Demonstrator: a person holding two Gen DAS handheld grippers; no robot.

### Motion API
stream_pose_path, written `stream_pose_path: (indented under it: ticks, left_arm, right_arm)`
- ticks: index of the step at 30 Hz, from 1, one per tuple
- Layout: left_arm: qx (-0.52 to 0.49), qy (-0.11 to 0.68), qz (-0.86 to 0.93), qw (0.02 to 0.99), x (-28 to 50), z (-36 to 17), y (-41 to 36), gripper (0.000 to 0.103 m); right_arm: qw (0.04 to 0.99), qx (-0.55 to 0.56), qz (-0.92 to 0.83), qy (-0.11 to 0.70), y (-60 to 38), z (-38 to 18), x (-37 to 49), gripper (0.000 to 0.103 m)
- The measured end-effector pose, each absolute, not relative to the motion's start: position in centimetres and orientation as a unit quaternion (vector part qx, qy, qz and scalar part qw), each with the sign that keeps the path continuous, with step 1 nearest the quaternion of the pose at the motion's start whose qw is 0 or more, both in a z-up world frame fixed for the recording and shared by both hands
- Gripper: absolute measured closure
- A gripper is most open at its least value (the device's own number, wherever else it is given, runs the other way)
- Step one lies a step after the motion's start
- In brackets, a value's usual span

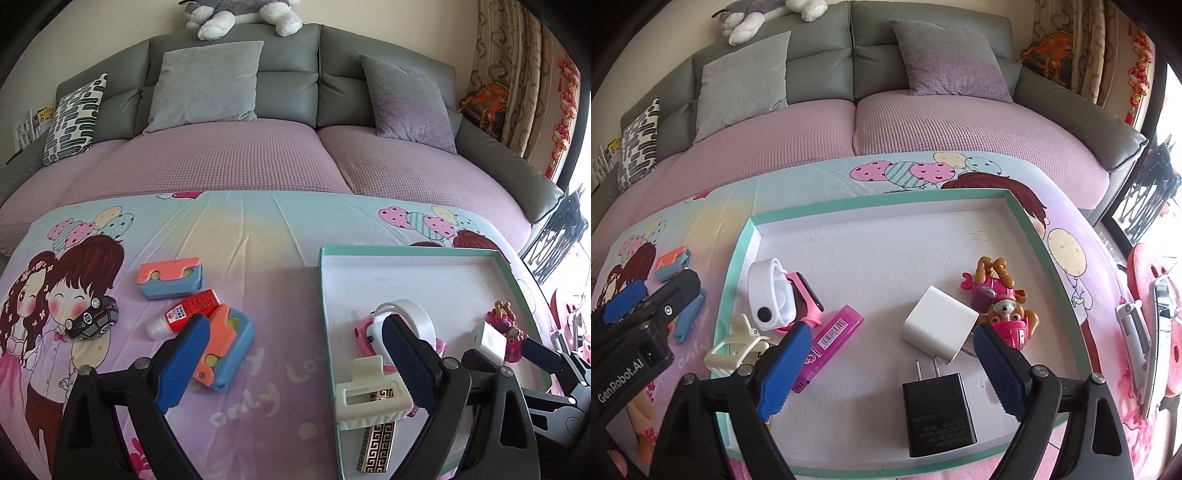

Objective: Organize rigid objects
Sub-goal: 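Withdraw both tools from the tray back toward the remaining objects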

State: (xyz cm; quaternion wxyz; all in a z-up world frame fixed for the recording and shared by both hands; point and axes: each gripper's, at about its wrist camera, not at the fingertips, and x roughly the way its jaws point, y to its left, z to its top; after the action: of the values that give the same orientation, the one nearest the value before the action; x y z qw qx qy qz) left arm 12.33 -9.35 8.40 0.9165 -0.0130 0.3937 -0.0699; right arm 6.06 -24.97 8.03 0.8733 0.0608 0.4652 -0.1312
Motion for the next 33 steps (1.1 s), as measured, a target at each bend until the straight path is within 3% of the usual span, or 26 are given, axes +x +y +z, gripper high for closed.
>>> stream_pose_path:
  ticks: [3, 21, 33]
  left_arm:
    - [-0.014, 0.396, -0.061, 0.916, 12.3, 8.3, -9.0, 0.004]
    - [0.01, 0.377, -0.005, 0.926, 12.1, 9.4, -6.9, 0.002]
    - [-0.044, 0.375, 0.074, 0.923, 13.5, 11.4, -0.8, 0.002]
  right_arm:
    - [0.874, 0.065, -0.132, 0.463, -25.2, 8.1, 6.0, 0.0]
    - [0.88, 0.06, -0.115, 0.456, -23.9, 8.3, 6.5, 0.0]
    - [0.89, 0.046, -0.082, 0.446, -20.8, 8.5, 7.5, 0.0]
